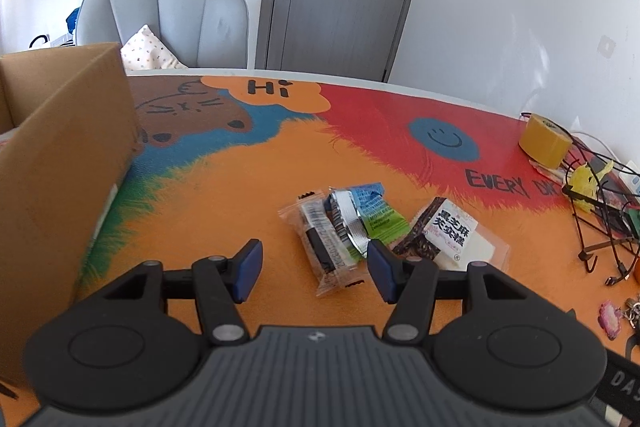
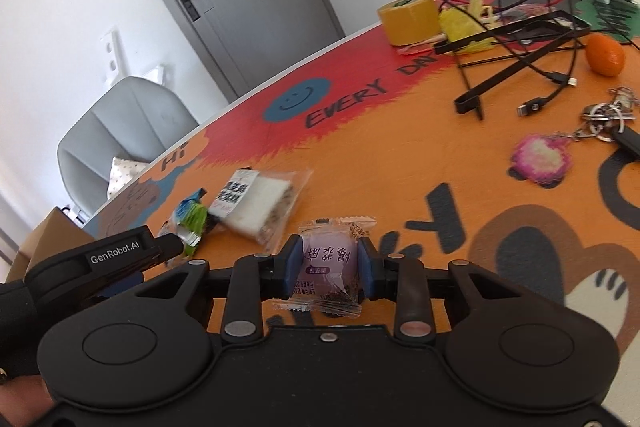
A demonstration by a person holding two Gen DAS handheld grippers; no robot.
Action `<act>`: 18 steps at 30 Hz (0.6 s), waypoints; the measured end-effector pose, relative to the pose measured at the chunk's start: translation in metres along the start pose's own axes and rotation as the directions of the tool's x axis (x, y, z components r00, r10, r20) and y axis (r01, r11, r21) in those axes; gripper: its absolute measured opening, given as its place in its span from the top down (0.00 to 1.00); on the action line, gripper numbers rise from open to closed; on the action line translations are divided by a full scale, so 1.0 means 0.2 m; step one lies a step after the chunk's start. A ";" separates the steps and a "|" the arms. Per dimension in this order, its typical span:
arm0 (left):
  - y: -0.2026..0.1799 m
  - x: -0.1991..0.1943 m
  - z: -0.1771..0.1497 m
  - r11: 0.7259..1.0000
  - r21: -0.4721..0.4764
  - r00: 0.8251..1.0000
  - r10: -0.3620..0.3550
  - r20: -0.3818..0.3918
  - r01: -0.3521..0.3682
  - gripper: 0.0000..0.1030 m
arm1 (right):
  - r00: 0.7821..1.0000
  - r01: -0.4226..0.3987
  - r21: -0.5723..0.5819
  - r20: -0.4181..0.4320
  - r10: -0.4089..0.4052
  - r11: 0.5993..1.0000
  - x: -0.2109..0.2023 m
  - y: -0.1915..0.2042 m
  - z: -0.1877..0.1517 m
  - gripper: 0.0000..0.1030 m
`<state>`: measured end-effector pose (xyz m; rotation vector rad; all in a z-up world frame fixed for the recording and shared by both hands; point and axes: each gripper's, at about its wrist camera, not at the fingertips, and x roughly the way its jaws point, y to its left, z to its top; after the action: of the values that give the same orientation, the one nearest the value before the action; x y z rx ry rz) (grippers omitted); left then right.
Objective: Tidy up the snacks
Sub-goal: 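Grasp the clear bar pack with the left tool while the right tool grasps the pink cake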
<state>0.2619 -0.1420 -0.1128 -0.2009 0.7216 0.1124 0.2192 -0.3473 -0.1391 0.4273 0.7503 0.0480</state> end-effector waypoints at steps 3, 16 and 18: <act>-0.01 0.03 -0.01 1.000 0.006 1.000 0.007 0.007 -0.007 0.45 | 1.000 0.003 0.007 0.004 -0.003 1.000 0.00 -0.02 0.00 0.69; 0.05 0.01 -0.01 1.000 0.014 1.000 -0.001 0.008 0.001 0.83 | 0.999 0.045 -0.092 0.014 -0.044 0.995 0.03 0.09 -0.02 0.44; 0.06 -0.01 -0.02 1.000 0.017 1.000 -0.006 0.012 0.006 0.83 | 0.998 0.057 -0.107 0.018 -0.055 0.993 0.03 0.10 -0.03 0.43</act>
<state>0.2566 -0.1309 -0.1156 -0.1857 0.7102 0.1015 0.2220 -0.3251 -0.1390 0.3039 0.7411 0.0322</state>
